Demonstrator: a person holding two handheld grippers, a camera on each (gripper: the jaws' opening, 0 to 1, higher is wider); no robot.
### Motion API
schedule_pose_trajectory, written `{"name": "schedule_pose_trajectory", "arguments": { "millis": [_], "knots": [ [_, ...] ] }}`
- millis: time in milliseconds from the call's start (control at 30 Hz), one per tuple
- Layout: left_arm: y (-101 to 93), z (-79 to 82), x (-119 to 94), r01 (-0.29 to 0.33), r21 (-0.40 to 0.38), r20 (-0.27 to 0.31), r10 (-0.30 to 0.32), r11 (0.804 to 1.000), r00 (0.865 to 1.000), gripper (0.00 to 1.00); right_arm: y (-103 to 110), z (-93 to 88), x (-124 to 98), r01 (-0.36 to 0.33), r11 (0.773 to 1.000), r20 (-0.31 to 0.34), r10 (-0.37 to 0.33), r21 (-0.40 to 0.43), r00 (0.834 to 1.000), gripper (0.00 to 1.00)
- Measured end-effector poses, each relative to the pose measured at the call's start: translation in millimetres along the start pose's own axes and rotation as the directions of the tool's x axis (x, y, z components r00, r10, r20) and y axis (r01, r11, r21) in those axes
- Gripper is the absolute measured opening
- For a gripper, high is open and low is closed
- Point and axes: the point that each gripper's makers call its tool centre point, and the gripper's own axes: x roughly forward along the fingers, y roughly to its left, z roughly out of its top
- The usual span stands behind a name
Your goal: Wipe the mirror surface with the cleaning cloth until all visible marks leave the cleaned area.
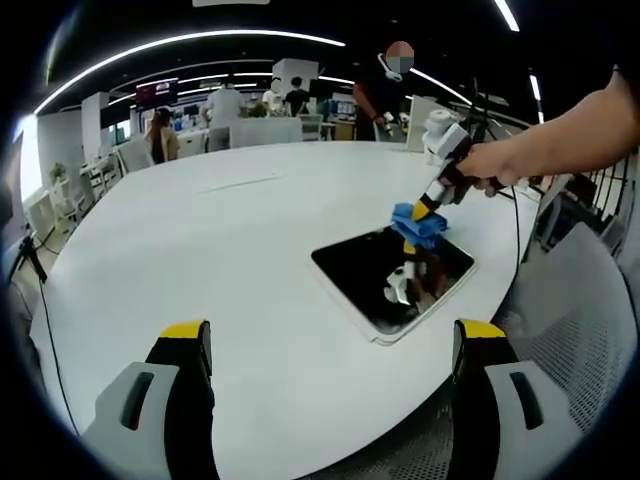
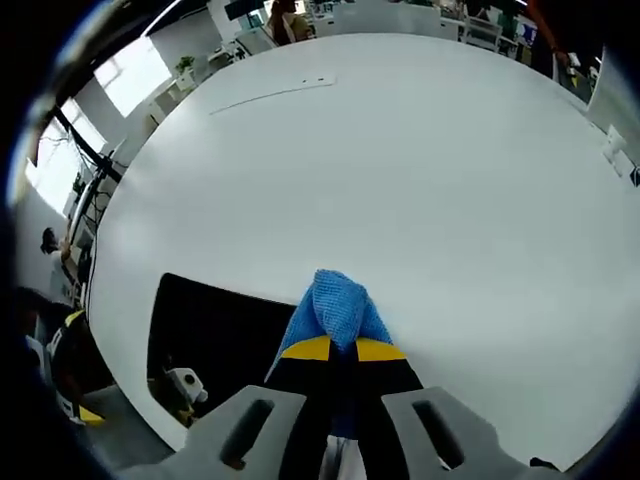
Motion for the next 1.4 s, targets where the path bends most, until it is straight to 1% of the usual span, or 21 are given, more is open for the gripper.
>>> {"name": "schedule_pose_trajectory", "arguments": {
  "millis": [67,167,233,267,333,400,433,567,633,700,767,833,933,1033,1133,1200,1233,1267,1300,1333,1400],
  "knots": [
    [0.0,0.3,0,-0.001,-0.002,0.001,0.001,1.000,1.000,0.99,0,-0.2,0,-0.007,1.000,0.008,0.007,-0.010,1.000,0.00],
    [1.5,1.0,-1,-0.006,-0.011,0.007,0.006,1.000,1.000,0.99,-1,-0.8,-6,-0.016,1.000,0.023,0.016,0.006,1.000,0.00],
    [2.4,1.6,-1,-0.008,-0.015,0.011,0.008,1.000,1.000,0.99,-8,5.6,-12,-0.012,1.000,0.056,0.011,0.020,0.998,0.00],
    [2.2,2.0,-1,-0.008,-0.011,0.012,0.008,1.000,1.000,0.99,-11,6.3,-18,-0.033,0.998,0.068,0.030,0.055,0.997,0.00],
    [3.6,3.0,-2,-0.014,-0.017,0.017,0.015,1.000,1.000,0.99,-20,2.8,-27,-0.028,0.998,0.080,0.024,0.050,0.996,0.00],
    [7.0,4.6,-3,-0.025,-0.043,0.031,0.026,0.999,0.999,0.99,-28,-6.1,-36,-0.037,0.996,0.084,0.031,0.076,0.996,0.00],
    [7.1,4.7,-3,-0.027,-0.038,0.032,0.028,0.999,0.999,0.99,-31,-11.5,-41,-0.035,0.996,0.084,0.029,0.076,0.996,0.00],
    [6.4,5.7,-3,-0.028,-0.032,0.039,0.029,0.999,0.999,0.99,-57,-33.5,-56,-0.007,0.996,0.084,0.000,0.086,0.996,0.00],
    [6.5,5.8,-3,-0.029,-0.029,0.040,0.030,0.999,0.999,0.99,-67,-44.3,-59,0.001,0.995,0.073,-0.008,0.097,0.997,0.01],
    [5.8,6.1,-3,-0.027,-0.025,0.040,0.028,0.999,0.999,0.99,-74,-51.7,-60,0.016,0.996,0.066,-0.022,0.088,0.998,0.01],
    [5.6,6.7,-3,-0.028,-0.023,0.043,0.029,0.999,0.999,0.99,-76,-55.6,-60,0.016,0.996,0.061,-0.021,0.089,0.998,0.01],
    [6.4,5.9,-4,-0.032,-0.026,0.038,0.033,0.999,0.999,0.99,-75,-58.5,-60,0.014,0.998,0.059,-0.018,0.063,0.998,0.01],
    [5.0,5.0,-3,-0.022,-0.037,0.031,0.024,0.999,0.999,0.99,-71,-56.5,-57,0.010,0.999,0.057,-0.013,0.040,0.998,0.01],
    [2.8,3.2,-2,-0.015,-0.020,0.019,0.015,1.000,1.000,0.99,-71,-50.8,-53,0.017,0.999,0.057,-0.019,0.031,0.998,0.01],
    [7.1,5.1,-3,-0.031,-0.030,0.031,0.032,0.999,0.999,0.99,-72,-52.0,-42,0.019,0.999,0.031,-0.020,0.031,0.999,0.01],
    [7.8,5.2,-3,-0.035,-0.026,0.031,0.036,0.999,0.999,0.99,-71,-58.4,-34,0.001,1.000,0.001,-0.001,0.001,1.000,0.01],
    [8.2,4.6,-2,-0.035,-0.024,0.028,0.036,0.999,0.999,0.99,-71,-62.3,-30,-0.007,1.000,-0.006,0.007,0.030,1.000,0.01],
    [8.7,4.1,-2,-0.035,-0.019,0.025,0.035,0.999,0.999,0.99,-69,-64.5,-28,-0.023,0.997,-0.003,0.023,0.068,1.000,0.02],
    [10.4,3.2,-3,-0.044,-0.005,0.018,0.044,0.999,0.999,0.99,-69,-62.8,-28,-0.031,0.996,0.032,0.029,0.080,0.999,0.02],
    [10.8,3.3,-4,-0.048,0.005,0.019,0.048,0.999,0.999,0.99,-70,-63.4,-30,-0.027,0.998,0.033,0.025,0.061,0.999,0.02],
    [14.5,4.5,-4,-0.059,-0.016,0.027,0.060,0.998,0.998,0.99,-69,-62.1,-30,-0.027,0.999,0.035,0.025,0.037,0.999,0.02]
  ]
}}
